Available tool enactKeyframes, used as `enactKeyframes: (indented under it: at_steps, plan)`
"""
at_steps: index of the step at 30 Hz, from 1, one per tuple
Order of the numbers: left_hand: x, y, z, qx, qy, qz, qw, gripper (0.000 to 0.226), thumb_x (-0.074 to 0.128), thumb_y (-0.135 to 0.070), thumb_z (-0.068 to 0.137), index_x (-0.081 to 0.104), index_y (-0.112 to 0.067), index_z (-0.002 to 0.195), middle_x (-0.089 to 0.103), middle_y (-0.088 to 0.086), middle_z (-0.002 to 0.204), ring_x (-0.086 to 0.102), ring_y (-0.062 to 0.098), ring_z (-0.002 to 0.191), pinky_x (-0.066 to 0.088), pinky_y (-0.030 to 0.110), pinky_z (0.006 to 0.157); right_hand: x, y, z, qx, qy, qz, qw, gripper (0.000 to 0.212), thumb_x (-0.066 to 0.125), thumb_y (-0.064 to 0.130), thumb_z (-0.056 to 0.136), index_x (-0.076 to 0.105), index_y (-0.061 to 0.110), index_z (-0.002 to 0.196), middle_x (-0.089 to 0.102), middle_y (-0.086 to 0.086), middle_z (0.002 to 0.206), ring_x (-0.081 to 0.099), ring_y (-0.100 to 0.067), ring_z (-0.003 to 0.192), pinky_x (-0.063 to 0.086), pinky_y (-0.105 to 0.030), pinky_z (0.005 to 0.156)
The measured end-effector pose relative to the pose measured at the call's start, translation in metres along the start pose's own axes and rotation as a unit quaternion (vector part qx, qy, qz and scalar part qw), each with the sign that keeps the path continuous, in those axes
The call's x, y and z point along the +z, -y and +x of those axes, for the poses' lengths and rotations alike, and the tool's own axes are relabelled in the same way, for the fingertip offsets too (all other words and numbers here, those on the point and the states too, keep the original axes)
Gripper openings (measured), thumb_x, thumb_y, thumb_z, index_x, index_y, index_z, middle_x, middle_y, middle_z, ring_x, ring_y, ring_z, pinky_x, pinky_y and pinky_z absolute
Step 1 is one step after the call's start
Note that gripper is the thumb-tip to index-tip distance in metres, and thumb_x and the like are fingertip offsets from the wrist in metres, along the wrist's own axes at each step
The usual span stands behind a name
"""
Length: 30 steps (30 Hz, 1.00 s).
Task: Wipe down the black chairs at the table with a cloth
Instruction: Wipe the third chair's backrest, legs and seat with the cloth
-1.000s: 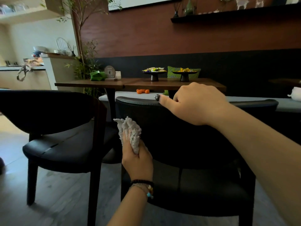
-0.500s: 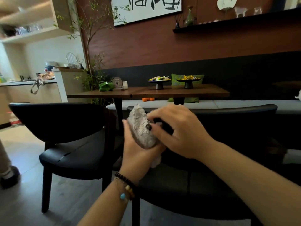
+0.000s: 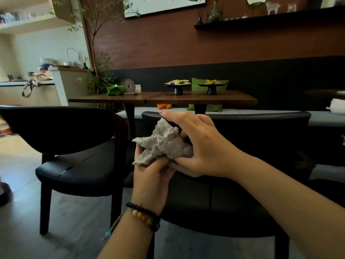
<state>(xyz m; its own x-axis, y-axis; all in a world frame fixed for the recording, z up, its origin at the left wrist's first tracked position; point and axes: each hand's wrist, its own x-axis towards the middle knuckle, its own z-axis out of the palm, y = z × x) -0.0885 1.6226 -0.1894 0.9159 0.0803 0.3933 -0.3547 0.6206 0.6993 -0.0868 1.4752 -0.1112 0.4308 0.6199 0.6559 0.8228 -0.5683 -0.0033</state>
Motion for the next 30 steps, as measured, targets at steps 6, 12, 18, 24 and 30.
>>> enactKeyframes:
  at_steps: [6, 12, 18, 24, 30]
  plan:
    - [-0.008, -0.011, -0.021, 0.087, -0.064, 0.358, 0.928, 0.135, 0.092, -0.021, 0.054, -0.001, -0.042, 0.150, 0.015, -0.015, 0.154, 0.028, -0.001, 0.137, 0.042, 0.002, 0.088, -0.013, 0.007, -0.041, 0.092, -0.064, 0.150, 0.982, 0.090, 0.075, -0.003, 0.074, 0.034, 0.033, 0.146, 0.045, 0.007, 0.131, 0.059, -0.005, 0.096, 0.055, -0.024, 0.077]
    - [-0.002, -0.016, -0.028, 0.023, 0.185, 0.345, 0.920, 0.068, 0.081, -0.018, 0.070, 0.052, -0.022, 0.132, 0.066, -0.006, 0.123, 0.062, 0.010, 0.114, 0.053, 0.021, 0.085, -0.023, 0.008, -0.059, 0.120, -0.014, 0.160, 0.980, 0.082, 0.078, 0.000, 0.074, 0.041, 0.032, 0.140, 0.050, 0.007, 0.127, 0.063, -0.004, 0.098, 0.056, -0.028, 0.083]
    - [0.013, -0.007, -0.019, 0.036, 0.121, 0.314, 0.941, 0.032, 0.066, -0.033, 0.077, 0.067, -0.019, 0.106, 0.074, 0.001, 0.099, 0.070, 0.016, 0.093, 0.057, 0.027, 0.073, -0.011, 0.009, -0.075, 0.102, -0.132, -0.006, 0.986, 0.069, 0.076, 0.029, 0.078, 0.045, 0.016, 0.138, 0.049, 0.000, 0.131, 0.052, -0.010, 0.117, 0.051, -0.028, 0.095]
    - [0.021, -0.014, 0.005, 0.203, 0.123, 0.471, 0.850, 0.013, 0.059, -0.036, 0.091, 0.065, -0.025, 0.094, 0.068, -0.003, 0.085, 0.066, 0.011, 0.078, 0.055, 0.025, 0.065, 0.000, 0.006, -0.079, 0.124, -0.075, -0.052, 0.988, 0.063, 0.067, 0.033, 0.082, 0.043, 0.025, 0.139, 0.043, 0.000, 0.131, 0.060, -0.018, 0.099, 0.059, -0.036, 0.070]
    - [0.036, -0.038, 0.082, 0.317, 0.058, 0.562, 0.762, 0.015, 0.046, -0.020, 0.097, 0.061, -0.025, 0.097, 0.065, -0.006, 0.094, 0.059, 0.011, 0.086, 0.049, 0.025, 0.077, -0.009, -0.012, -0.049, -0.029, -0.202, -0.324, 0.924, 0.027, 0.055, 0.007, 0.092, 0.067, 0.008, 0.116, 0.056, -0.023, 0.125, 0.051, -0.038, 0.113, 0.043, -0.047, 0.087]
